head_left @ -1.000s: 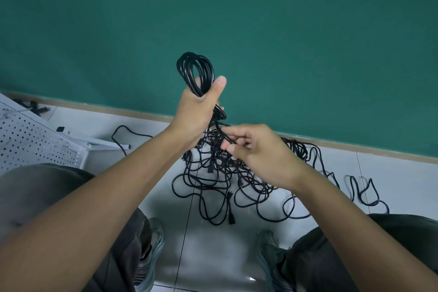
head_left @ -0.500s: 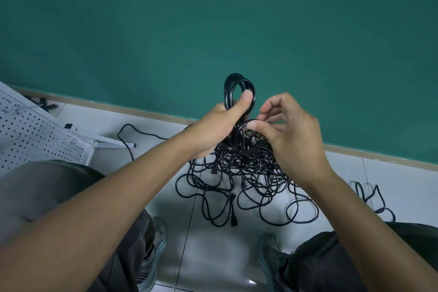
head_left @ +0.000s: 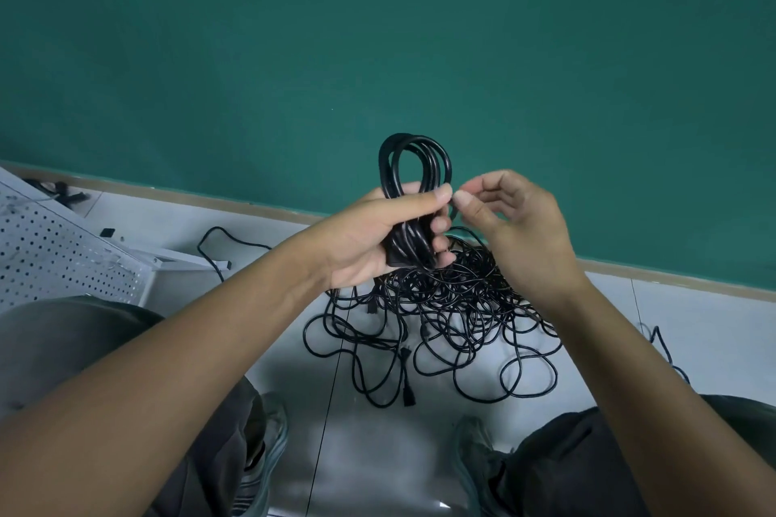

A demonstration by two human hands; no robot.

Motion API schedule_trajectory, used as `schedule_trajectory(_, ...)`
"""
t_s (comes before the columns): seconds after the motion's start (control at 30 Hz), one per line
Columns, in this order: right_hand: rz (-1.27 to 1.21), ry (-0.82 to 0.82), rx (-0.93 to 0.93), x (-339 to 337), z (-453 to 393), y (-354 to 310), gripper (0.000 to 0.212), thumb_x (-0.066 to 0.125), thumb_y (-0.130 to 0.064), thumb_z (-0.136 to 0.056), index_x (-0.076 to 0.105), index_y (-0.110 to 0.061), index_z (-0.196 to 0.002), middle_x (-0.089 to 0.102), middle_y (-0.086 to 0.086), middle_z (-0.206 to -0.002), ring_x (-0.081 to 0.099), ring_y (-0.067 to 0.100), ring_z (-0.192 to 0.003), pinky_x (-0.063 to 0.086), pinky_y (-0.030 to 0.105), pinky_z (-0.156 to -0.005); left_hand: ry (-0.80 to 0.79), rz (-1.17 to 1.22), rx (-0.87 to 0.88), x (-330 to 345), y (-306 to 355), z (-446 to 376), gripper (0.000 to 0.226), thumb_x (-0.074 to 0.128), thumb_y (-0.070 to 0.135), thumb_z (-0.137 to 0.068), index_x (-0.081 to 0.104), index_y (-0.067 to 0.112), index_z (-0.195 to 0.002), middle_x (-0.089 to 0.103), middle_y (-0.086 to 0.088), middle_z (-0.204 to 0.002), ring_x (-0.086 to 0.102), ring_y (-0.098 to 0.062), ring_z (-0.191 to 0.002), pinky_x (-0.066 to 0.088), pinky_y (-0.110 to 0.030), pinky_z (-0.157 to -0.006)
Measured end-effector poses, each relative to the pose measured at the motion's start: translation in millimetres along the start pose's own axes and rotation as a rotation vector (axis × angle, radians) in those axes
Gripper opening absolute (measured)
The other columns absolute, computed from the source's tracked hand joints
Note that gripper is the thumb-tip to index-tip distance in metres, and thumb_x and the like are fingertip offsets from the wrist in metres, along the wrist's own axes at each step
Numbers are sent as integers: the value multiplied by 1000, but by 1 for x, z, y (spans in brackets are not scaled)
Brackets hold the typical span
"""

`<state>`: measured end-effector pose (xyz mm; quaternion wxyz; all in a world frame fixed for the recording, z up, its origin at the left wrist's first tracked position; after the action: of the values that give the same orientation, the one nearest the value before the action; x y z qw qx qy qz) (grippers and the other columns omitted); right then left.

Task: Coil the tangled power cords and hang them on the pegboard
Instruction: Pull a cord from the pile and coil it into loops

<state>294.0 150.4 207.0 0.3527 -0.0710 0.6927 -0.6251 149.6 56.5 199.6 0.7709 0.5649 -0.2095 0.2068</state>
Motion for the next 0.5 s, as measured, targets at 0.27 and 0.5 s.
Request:
schedule_trajectory(0.27,66,-101,100,6,-4,18,8,65,-23,-100,64,-30,-100,73,-3,-102,71,17,-99,55,45,-99,91,-4,29,-3,12,2,26,59,33,-96,57,8,-94,56,-4,-76,56,-16,-66,60,-32,-74)
schedule_trajectory(0.5,-117,20,166,6,0,13,8,67,-17,-99,62,-18,-93,75,8,-89,76,26,-78,63,43,-84,229,-200,21,-13,15,-1,35,65,46,-91,62,11,-90,59,-3,-76,58,-19,-70,59,-34,-77)
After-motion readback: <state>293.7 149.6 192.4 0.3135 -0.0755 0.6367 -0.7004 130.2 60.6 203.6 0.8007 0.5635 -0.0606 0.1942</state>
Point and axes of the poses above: each hand's wrist, its own z-axis away from the middle knuckle, its own x-axis out of the palm, y = z × x, the point moved 2 cm from there along -z, towards the middle knuckle
